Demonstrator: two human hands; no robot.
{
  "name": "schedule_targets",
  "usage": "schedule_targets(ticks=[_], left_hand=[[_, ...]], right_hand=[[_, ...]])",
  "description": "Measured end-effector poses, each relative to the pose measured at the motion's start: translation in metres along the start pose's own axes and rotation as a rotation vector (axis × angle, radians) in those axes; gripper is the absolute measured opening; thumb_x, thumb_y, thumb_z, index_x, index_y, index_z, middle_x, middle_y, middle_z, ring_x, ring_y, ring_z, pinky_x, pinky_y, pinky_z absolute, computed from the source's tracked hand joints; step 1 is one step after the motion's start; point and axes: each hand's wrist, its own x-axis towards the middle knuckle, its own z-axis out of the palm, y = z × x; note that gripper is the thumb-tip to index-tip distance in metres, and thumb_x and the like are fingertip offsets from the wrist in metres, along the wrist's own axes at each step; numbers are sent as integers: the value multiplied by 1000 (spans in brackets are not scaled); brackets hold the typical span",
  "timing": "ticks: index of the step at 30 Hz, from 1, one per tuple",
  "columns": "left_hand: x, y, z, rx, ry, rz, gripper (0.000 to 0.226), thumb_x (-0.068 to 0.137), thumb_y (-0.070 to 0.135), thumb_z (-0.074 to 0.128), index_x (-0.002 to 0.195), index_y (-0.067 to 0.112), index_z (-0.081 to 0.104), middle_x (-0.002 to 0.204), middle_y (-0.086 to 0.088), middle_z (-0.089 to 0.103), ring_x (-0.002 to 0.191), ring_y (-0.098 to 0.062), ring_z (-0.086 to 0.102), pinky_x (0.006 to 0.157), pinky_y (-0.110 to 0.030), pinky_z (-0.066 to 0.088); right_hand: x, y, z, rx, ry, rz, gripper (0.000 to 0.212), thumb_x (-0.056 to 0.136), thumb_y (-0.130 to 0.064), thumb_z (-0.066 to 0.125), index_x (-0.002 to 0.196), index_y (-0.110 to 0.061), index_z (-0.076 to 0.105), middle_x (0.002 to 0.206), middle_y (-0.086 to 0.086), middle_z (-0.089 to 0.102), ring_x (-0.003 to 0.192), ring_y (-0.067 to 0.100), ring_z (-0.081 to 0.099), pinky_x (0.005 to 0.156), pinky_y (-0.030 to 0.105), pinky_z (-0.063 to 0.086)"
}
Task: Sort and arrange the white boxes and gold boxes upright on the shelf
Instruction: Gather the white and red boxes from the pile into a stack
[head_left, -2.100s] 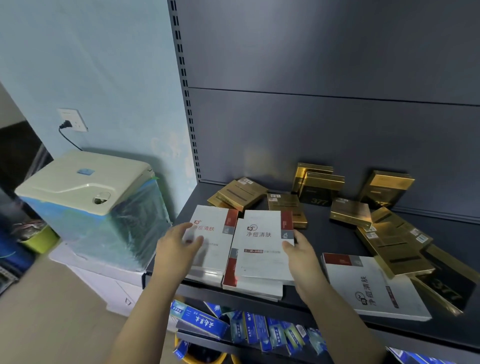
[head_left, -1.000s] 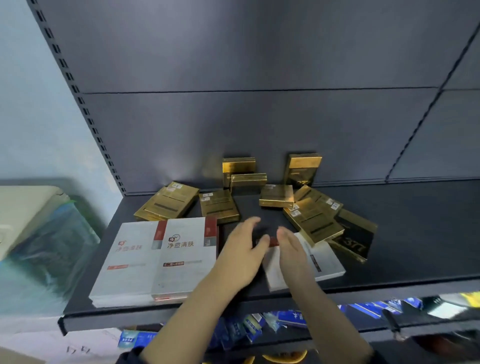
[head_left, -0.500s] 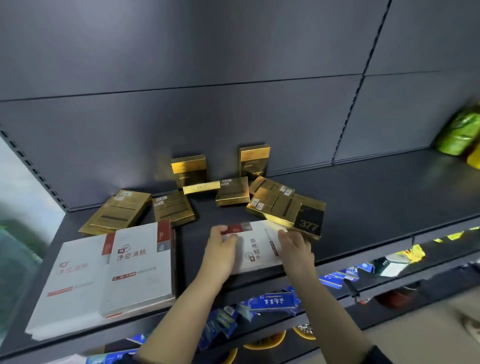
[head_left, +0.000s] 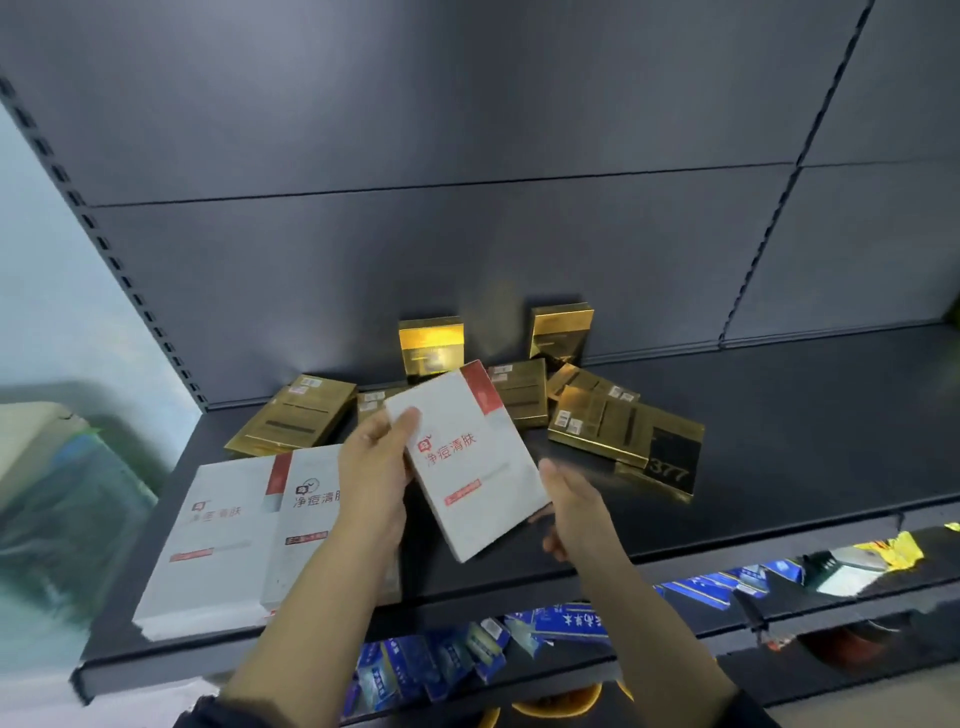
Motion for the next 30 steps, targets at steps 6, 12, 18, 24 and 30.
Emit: schedule_targets(ticks=[6, 12, 18, 24, 30], left_hand=[[-6, 16, -35, 64, 68, -17, 16, 86, 36, 67, 89, 21, 66, 84, -3, 77, 76, -25, 75, 79, -51, 59], [-19, 31, -84, 98, 68, 28, 18, 93, 30, 59, 97, 19, 73, 89, -6, 78, 83, -26, 75, 77, -42, 61], [-33, 21, -132, 265, 169, 105, 21, 93, 18, 58, 104, 31, 70, 90, 11, 77, 74, -1, 72, 60, -14, 53], [-18, 33, -199, 444, 435, 53, 20, 90, 17, 60, 103, 24, 73, 79, 8, 71, 64, 2, 62, 54, -16, 45], [-1, 30, -221, 618, 337, -83, 23, 89, 19, 59, 108, 24, 72, 96, -3, 74, 78, -16, 64, 68, -27, 50]], right_hand=[[-15, -26, 36, 2, -283, -83, 29, 96, -39, 51, 81, -20, 68, 65, -10, 71, 56, 2, 68, 46, 10, 45], [-29, -37, 87, 169, -337, -247, 19, 97, -28, 54, 93, -18, 69, 87, -2, 78, 78, 14, 74, 58, 22, 56], [-37, -45, 131, 173, -367, -238, 19, 98, -32, 51, 94, -18, 64, 88, 2, 74, 78, 17, 71, 64, 27, 53], [-27, -43, 144, 40, -256, -330, 12, 99, -26, 47, 92, -25, 57, 93, 6, 62, 79, 14, 55, 66, 27, 46], [-14, -40, 147, -29, -203, -319, 7, 95, -21, 53, 99, -25, 56, 105, -4, 58, 96, 15, 59, 74, 29, 48]])
